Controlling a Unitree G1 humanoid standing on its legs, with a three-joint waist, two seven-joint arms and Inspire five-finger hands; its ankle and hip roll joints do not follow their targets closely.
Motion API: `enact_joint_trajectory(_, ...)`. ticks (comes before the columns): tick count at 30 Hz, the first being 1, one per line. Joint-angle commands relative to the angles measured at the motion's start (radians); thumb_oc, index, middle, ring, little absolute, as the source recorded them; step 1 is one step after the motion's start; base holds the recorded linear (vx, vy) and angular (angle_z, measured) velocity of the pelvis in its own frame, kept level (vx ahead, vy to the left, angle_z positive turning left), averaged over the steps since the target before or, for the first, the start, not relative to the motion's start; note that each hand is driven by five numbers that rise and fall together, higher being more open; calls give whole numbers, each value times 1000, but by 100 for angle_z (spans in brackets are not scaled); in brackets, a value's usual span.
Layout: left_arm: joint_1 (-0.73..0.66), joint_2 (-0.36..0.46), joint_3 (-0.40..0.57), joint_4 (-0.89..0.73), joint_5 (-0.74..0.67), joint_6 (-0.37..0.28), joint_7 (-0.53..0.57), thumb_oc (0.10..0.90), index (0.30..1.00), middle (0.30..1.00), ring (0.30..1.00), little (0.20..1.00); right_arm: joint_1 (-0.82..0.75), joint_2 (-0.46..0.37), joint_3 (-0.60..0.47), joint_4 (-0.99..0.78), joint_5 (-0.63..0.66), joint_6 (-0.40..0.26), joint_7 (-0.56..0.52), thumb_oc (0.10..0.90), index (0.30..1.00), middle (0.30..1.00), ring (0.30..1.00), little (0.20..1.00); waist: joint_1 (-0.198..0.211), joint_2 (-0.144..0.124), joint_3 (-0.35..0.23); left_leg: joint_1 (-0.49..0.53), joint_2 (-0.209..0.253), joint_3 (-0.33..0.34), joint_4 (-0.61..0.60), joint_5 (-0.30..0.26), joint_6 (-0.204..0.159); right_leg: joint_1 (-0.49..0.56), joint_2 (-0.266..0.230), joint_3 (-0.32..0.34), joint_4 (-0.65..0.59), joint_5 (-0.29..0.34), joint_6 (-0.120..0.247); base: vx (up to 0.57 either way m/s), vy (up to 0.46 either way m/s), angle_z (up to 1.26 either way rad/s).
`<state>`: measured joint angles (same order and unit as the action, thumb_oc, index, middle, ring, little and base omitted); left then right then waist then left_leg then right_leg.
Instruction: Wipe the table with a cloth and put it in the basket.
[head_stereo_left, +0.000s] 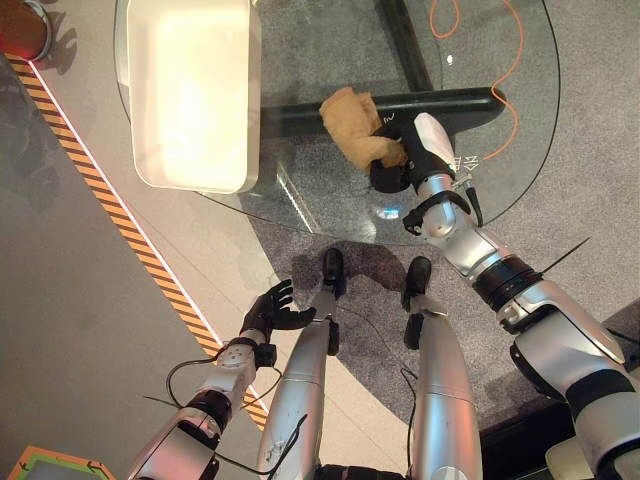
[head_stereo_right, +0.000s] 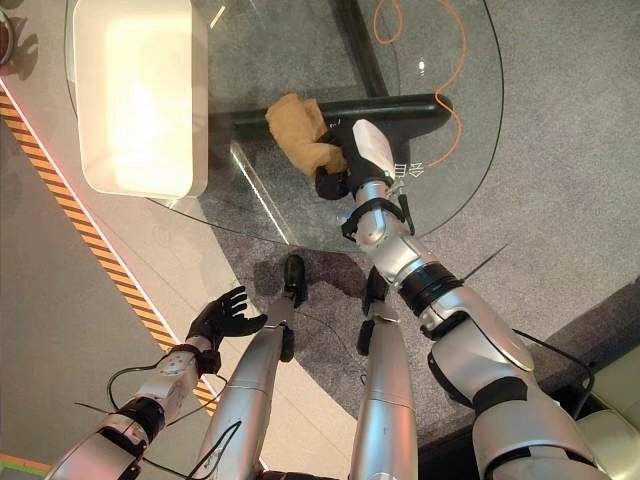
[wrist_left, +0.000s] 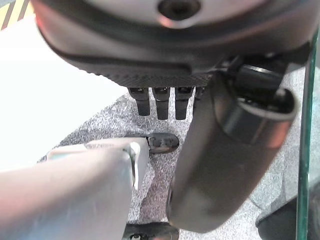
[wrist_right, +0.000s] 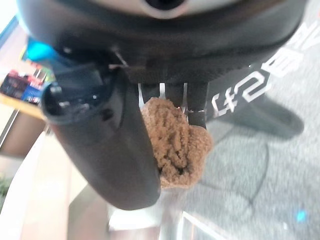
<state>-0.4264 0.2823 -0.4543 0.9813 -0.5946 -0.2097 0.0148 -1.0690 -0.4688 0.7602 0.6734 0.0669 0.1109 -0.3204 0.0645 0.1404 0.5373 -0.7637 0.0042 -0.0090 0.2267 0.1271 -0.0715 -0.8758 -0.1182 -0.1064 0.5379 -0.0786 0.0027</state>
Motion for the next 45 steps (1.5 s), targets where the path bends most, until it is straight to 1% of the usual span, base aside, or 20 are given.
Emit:
enact_joint_trajectory(1, 20, -10, 21, 36, 36, -13, 23, 800, 900, 900, 900, 900, 41, 123, 103, -97, -14, -60, 138, 100, 300, 300, 300, 200, 16, 17, -17, -12, -62, 71, 82, -80, 33, 21, 34, -66, -98, 20, 1, 0, 0, 0)
enact_joint_trajectory(5, 20, -6, 24, 32, 41, -4, 26, 800, 900, 900, 900, 900, 50, 117, 125, -114, -23, -62, 201, 100, 300, 300, 300, 200, 16, 12, -17, -11, -61, 69, 83, -79, 32, 23, 32, -67, -99, 21, 2, 0, 0, 0)
enact_joint_trajectory(7, 19, -5, 22, 31, 39, -4, 26, 800, 900, 900, 900, 900, 50, 114, 130, -116, -13, -63, 206, 100, 300, 300, 300, 200, 16, 12, -17, -10, -61, 70, 84, -78, 32, 22, 32, -68, -98, 22, 2, 0, 0, 0)
enact_joint_trajectory(8, 20, -3, 22, 32, 37, -6, 24, 800, 900, 900, 900, 900, 50, 110, 139, -118, -1, -72, 236, 100, 300, 300, 300, 200, 16, 11, -17, -9, -61, 70, 85, -78, 33, 23, 32, -67, -99, 23, 2, 0, 0, 0)
enact_joint_trajectory(10, 18, -3, 23, 32, 37, -4, 22, 800, 900, 900, 900, 900, 48, 112, 144, -120, 4, -80, 259, 100, 300, 300, 300, 200, 16, 10, -17, -8, -61, 70, 84, -78, 33, 25, 32, -68, -100, 23, 1, 0, 0, 0)
enact_joint_trajectory(17, 8, 1, 26, 29, 28, 2, 25, 800, 900, 900, 900, 900, 45, 111, 148, -124, 4, -74, 251, 100, 300, 300, 300, 200, 17, 7, -17, -10, -59, 68, 84, -74, 33, 22, 32, -69, -100, 28, 2, 0, 0, 0)
enact_joint_trajectory(21, 18, -3, 38, 29, -47, -11, 19, 800, 900, 900, 900, 900, 50, 109, 143, -121, 0, -78, 250, 100, 300, 300, 300, 200, 18, 7, -17, -4, -61, 67, 78, -72, 32, 27, 33, -70, -103, 29, 2, 0, 0, 0)
enact_joint_trajectory(22, 22, -5, 59, 27, -156, -16, 7, 800, 900, 900, 900, 900, 53, 106, 141, -120, -1, -77, 241, 100, 300, 300, 300, 200, 18, 8, -17, 0, -62, 65, 74, -71, 33, 30, 33, -70, -104, 28, 1, 0, 0, 0)
enact_joint_trajectory(25, 20, -11, 120, 15, -253, -54, 76, 800, 900, 900, 900, 900, 57, 115, 127, -107, 0, -80, 211, 100, 300, 300, 300, 200, 22, 8, -17, 5, -63, 60, 75, -74, 33, 34, 32, -69, -97, 21, 1, 0, 0, 0)
enact_joint_trajectory(28, 4, -2, 199, -2, -352, -128, 162, 800, 900, 900, 900, 900, 47, 132, 107, -77, 7, -79, 164, 100, 300, 300, 300, 200, 33, 8, -17, 10, -62, 56, 75, -74, 33, 40, 28, -71, -91, 13, 1, -9, -18, 3)
enact_joint_trajectory(30, -7, 7, 243, -27, -392, -158, 204, 800, 900, 900, 900, 900, 37, 137, 92, -55, 21, -80, 145, 100, 300, 300, 300, 200, 38, 9, -17, 16, -64, 50, 76, -75, 33, 44, 27, -72, -86, 10, 1, -3, -12, 7)
enact_joint_trajectory(31, -17, 17, 273, -49, -416, -186, 232, 800, 900, 900, 900, 900, 31, 142, 79, -40, 32, -80, 128, 100, 300, 300, 300, 200, 42, 11, -17, 18, -65, 46, 76, -76, 33, 45, 25, -71, -81, 8, 1, 0, -5, 9)
enact_joint_trajectory(34, -44, 48, 325, -94, -452, -232, 308, 800, 900, 900, 900, 900, 18, 142, 47, -11, 73, -98, 86, 100, 300, 300, 300, 200, 51, 14, -17, 25, -66, 39, 73, -75, 33, 52, 23, -74, -78, 7, 1, -4, -23, 7)
enact_joint_trajectory(37, -77, 90, 389, -88, -472, -284, 399, 800, 900, 900, 900, 900, 4, 142, 14, 8, 118, -116, 43, 100, 300, 300, 300, 200, 56, 13, -17, 31, -64, 35, 73, -73, 33, 59, 22, -77, -71, 3, -1, 0, 0, 0)
enact_joint_trajectory(38, -84, 99, 399, -83, -476, -286, 409, 800, 900, 900, 900, 900, 2, 141, 10, 10, 125, -118, 37, 100, 300, 300, 300, 200, 56, 12, -17, 31, -64, 34, 74, -73, 33, 59, 22, -77, -69, 2, -2, 0, 0, 0)
enact_joint_trajectory(39, -98, 116, 420, -70, -485, -289, 437, 800, 900, 900, 900, 900, -4, 141, 3, 15, 142, -124, 20, 100, 300, 300, 300, 200, 56, 10, -17, 32, -63, 32, 75, -73, 32, 60, 22, -76, -66, 1, -3, 0, 0, 0)
enact_joint_trajectory(40, -115, 133, 443, -52, -508, -309, 467, 800, 900, 900, 900, 900, -9, 140, -8, 17, 163, -129, -1, 100, 300, 300, 300, 200, 53, 7, -17, 35, -62, 30, 77, -74, 31, 63, 23, -74, -64, -1, -4, 0, 0, 0)
enact_joint_trajectory(43, -134, 146, 469, -40, -519, -343, 509, 800, 900, 900, 900, 900, -8, 139, -21, 8, 186, -136, -34, 100, 300, 300, 300, 200, 48, 3, -17, 40, -61, 25, 76, -75, 29, 68, 27, -67, -61, -4, -5, -6, 14, 0)
enact_joint_trajectory(44, -144, 154, 487, -46, -506, -383, 546, 800, 900, 900, 900, 900, 1, 131, -33, -14, 202, -142, -63, 100, 300, 300, 300, 200, 42, -1, -17, 52, -60, 25, 69, -75, 29, 78, 30, -64, -63, -7, -5, -17, 35, 0)
enact_joint_trajectory(45, -148, 157, 491, -49, -501, -390, 556, 800, 900, 900, 900, 900, 4, 129, -35, -23, 206, -139, -67, 100, 300, 300, 300, 200, 41, -3, -17, 54, -59, 25, 67, -74, 29, 82, 30, -63, -65, -7, -5, -18, 31, 0)
